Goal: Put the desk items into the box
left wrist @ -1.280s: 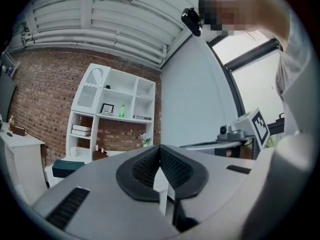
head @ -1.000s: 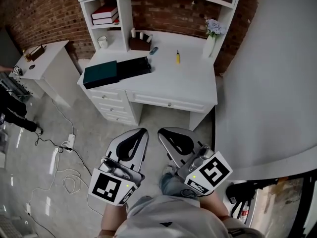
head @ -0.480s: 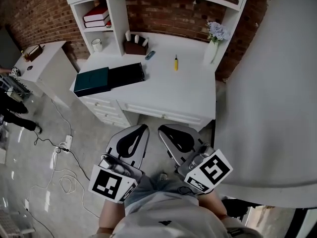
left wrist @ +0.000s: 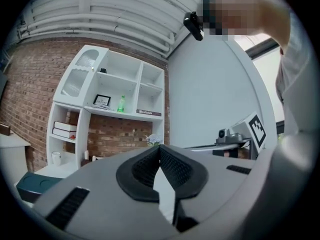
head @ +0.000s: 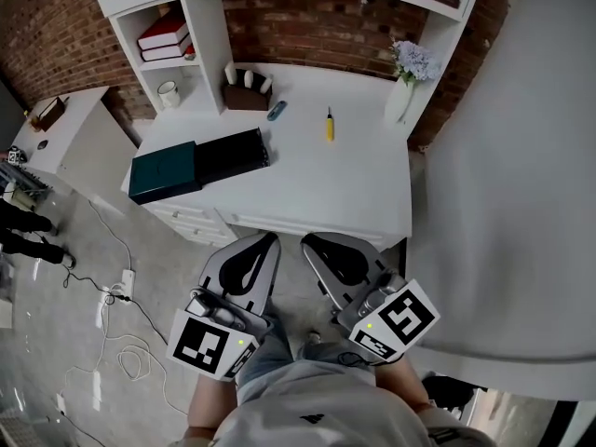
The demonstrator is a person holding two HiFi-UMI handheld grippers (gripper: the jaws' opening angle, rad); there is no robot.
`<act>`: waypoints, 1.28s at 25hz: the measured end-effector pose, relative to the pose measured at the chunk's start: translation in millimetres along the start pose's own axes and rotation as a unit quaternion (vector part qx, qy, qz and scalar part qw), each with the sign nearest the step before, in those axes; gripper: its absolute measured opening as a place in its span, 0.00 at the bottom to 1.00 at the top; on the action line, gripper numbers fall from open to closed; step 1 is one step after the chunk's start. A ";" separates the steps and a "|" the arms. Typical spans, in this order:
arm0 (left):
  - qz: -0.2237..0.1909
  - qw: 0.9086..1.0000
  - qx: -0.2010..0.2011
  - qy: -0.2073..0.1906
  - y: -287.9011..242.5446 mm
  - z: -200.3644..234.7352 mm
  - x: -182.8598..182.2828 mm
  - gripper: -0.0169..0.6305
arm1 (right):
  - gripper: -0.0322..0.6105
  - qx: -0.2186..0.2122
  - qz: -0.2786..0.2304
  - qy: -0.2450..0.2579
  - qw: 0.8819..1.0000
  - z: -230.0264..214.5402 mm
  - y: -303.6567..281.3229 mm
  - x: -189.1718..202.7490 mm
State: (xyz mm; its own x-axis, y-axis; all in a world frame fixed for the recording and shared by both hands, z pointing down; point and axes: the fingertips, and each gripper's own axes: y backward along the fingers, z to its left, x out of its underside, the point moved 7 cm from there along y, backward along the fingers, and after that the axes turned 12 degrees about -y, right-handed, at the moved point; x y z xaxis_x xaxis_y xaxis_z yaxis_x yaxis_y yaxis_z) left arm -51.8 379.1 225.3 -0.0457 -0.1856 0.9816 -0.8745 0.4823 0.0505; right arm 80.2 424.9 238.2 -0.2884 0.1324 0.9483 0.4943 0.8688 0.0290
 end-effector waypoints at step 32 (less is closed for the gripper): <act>-0.006 0.987 0.157 0.013 -84.5 206.8 48.4 0.05 | 0.07 0.155 -0.019 0.005 0.988 -47.7 -195.6 -14.4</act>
State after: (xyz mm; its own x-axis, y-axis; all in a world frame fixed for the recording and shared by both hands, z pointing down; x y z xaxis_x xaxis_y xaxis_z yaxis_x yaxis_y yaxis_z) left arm -79.9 152.4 230.4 -0.0264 -0.1660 0.9858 -0.9819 0.1895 0.0057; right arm 26.8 230.3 234.0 -0.2934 0.0947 0.9513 0.2074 0.9777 -0.0333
